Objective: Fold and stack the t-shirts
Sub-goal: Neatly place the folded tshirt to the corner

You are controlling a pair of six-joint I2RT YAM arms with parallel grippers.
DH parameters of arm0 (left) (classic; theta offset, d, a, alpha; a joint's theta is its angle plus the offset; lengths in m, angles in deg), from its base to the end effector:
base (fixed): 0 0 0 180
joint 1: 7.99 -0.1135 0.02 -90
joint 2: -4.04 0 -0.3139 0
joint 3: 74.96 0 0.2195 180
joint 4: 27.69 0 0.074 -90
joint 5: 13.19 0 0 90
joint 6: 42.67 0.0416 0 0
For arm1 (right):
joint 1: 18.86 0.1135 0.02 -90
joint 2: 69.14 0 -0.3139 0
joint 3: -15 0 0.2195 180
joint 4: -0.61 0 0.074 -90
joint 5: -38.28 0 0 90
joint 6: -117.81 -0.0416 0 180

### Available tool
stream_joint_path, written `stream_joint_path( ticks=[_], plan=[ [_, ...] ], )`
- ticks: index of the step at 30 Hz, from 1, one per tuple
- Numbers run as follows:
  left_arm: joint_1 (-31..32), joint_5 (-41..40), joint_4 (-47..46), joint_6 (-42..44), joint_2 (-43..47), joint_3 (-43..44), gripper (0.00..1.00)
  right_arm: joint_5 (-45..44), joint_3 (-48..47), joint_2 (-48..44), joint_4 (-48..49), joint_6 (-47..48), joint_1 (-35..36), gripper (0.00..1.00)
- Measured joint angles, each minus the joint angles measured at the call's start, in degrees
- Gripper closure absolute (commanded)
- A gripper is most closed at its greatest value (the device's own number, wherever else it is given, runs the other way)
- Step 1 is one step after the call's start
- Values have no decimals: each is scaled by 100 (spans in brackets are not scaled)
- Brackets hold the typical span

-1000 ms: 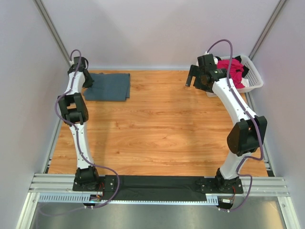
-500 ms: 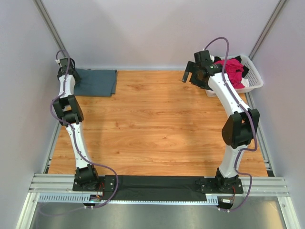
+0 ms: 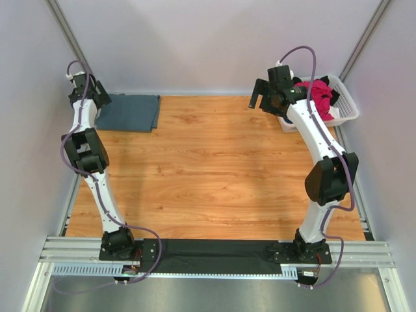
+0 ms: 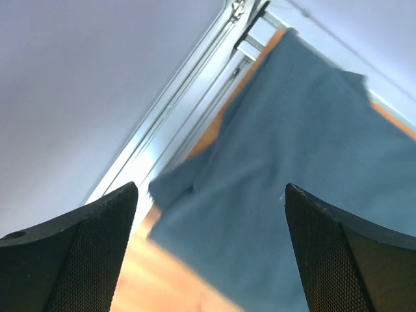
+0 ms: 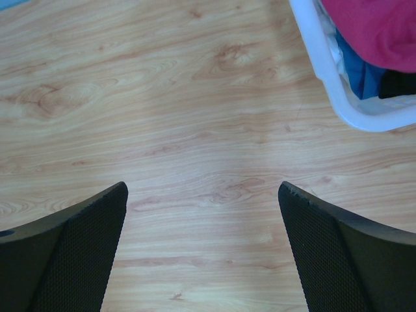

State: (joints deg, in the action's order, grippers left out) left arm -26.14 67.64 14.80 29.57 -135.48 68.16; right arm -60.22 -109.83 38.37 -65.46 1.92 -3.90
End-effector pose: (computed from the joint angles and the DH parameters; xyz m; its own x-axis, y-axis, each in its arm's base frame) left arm 0.5371 0.1830 0.2588 -0.4384 -0.4606 -0.7718 -0.5871 0.7969 -0.1421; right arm 0.3879 0.0973 0.3916 -0.7238 0.2536 -0.6417 0.1722 0.9670 0.1879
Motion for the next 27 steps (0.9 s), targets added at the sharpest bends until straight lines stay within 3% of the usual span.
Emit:
stream_joint_path(
  ticks=[8, 13, 20, 27],
  plan=[
    [52, 350, -632, -57, 2664, -2243, 0, -50, 686, -1329, 505, 328, -7, 0],
    [225, 1082, -767, -55, 4142, -3311, 0, -221, 1408, -2321, 946, 470, -7, 0],
    [778, 2039, -363, -162, 5943, -4579, 0, -407, 3060, -3493, 1615, 538, -7, 0],
    [793, 2382, 74, -308, 7493, -5912, 0, -286, 4588, -4312, 2240, 240, -7, 0]
  ],
)
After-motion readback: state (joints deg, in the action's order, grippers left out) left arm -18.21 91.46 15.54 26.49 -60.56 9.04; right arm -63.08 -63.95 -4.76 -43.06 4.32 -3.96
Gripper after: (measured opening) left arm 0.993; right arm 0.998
